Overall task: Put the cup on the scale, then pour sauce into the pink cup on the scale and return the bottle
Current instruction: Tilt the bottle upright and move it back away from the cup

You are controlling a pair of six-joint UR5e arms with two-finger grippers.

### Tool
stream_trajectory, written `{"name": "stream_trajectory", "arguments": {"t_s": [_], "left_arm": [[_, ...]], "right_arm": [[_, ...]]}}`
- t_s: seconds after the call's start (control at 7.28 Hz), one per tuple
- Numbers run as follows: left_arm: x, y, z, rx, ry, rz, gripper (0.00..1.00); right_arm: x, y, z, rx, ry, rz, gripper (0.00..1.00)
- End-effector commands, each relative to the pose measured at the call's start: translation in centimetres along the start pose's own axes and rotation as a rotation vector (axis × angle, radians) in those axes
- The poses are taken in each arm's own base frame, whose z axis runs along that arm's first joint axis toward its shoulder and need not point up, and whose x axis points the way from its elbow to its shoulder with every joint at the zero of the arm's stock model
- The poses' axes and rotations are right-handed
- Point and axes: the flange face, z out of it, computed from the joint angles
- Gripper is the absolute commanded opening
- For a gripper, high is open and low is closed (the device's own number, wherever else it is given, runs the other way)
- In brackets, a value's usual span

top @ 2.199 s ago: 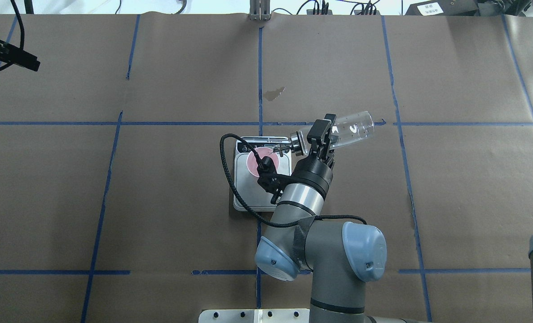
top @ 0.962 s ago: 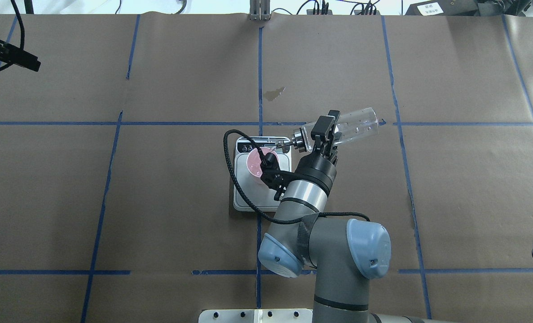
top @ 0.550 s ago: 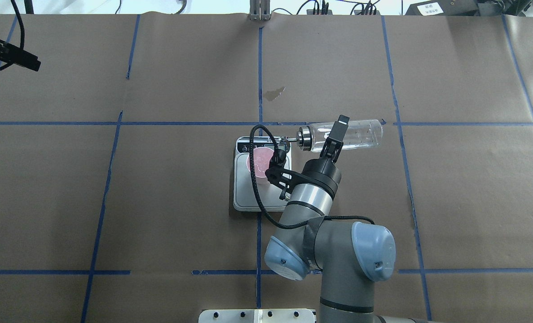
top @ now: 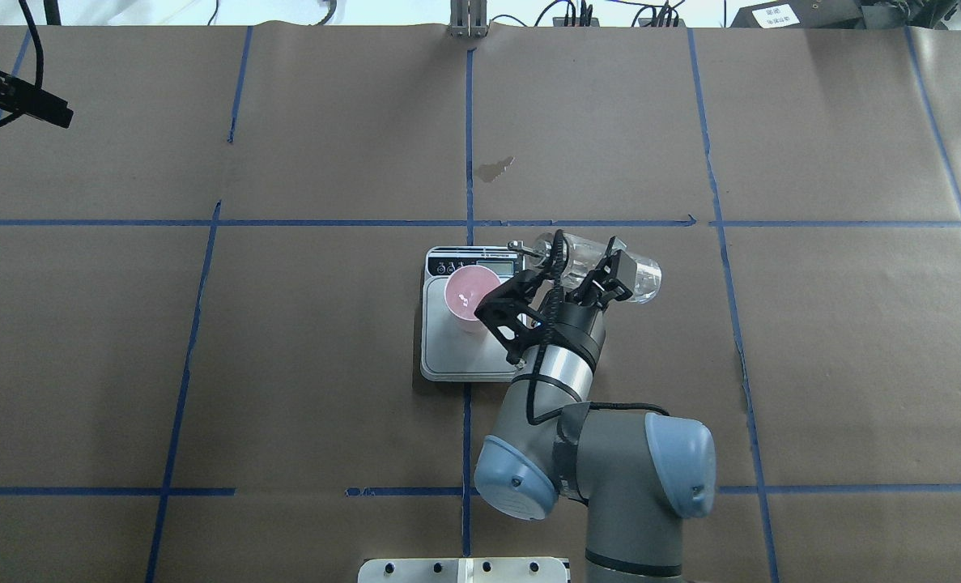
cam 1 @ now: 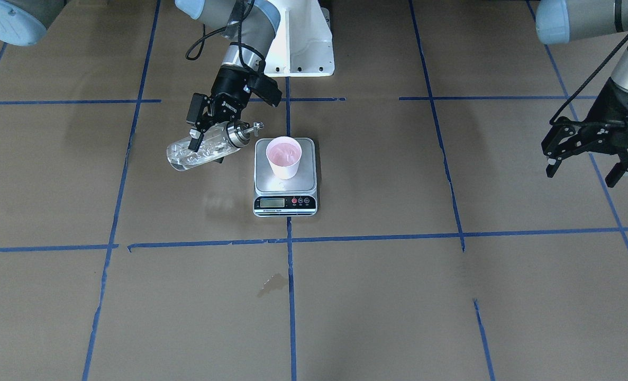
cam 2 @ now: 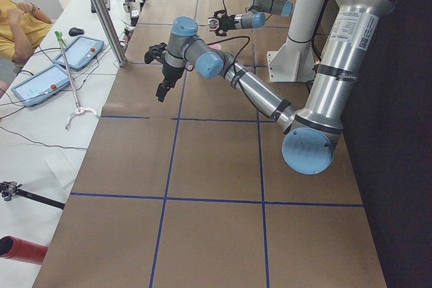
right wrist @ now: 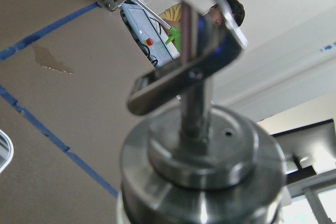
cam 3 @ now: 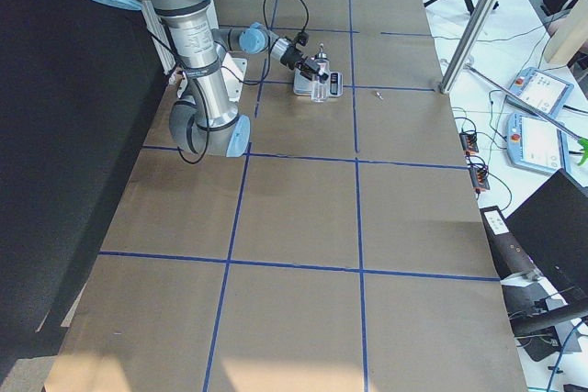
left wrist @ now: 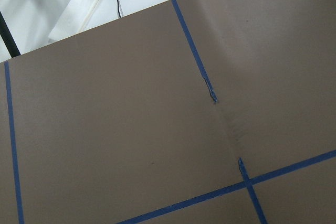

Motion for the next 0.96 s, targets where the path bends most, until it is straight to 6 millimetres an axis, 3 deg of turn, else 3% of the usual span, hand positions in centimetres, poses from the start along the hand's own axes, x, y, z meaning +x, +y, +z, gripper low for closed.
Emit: {"name": "stream_trajectory", "arguments": {"t_s": [0.0,0.27,0.55,0.82], "left_arm": [[0.0,0.0,-0.1,0.001,0.000,0.000,0.98],[0.0,0.0,0.0,0.001,-0.001,0.000,0.98],[-0.1,0.0,0.2,-0.002,-0.003,-0.002,0.98],[-0.1,0.0,0.1,-0.001,-0.002,-0.003,0.98]], "right_arm": [[5.4,1.6,-0.8,-0.052,-0.135,0.317,0.00],[7.5,2.0,0.4,-0.114,-0.127,0.552,0.00],[10.0,4.7,1.8,-0.099,-0.181,0.713,0.00],[13.2,11.7,4.8,-0.049,-0.322,0.823,0.00]]}}
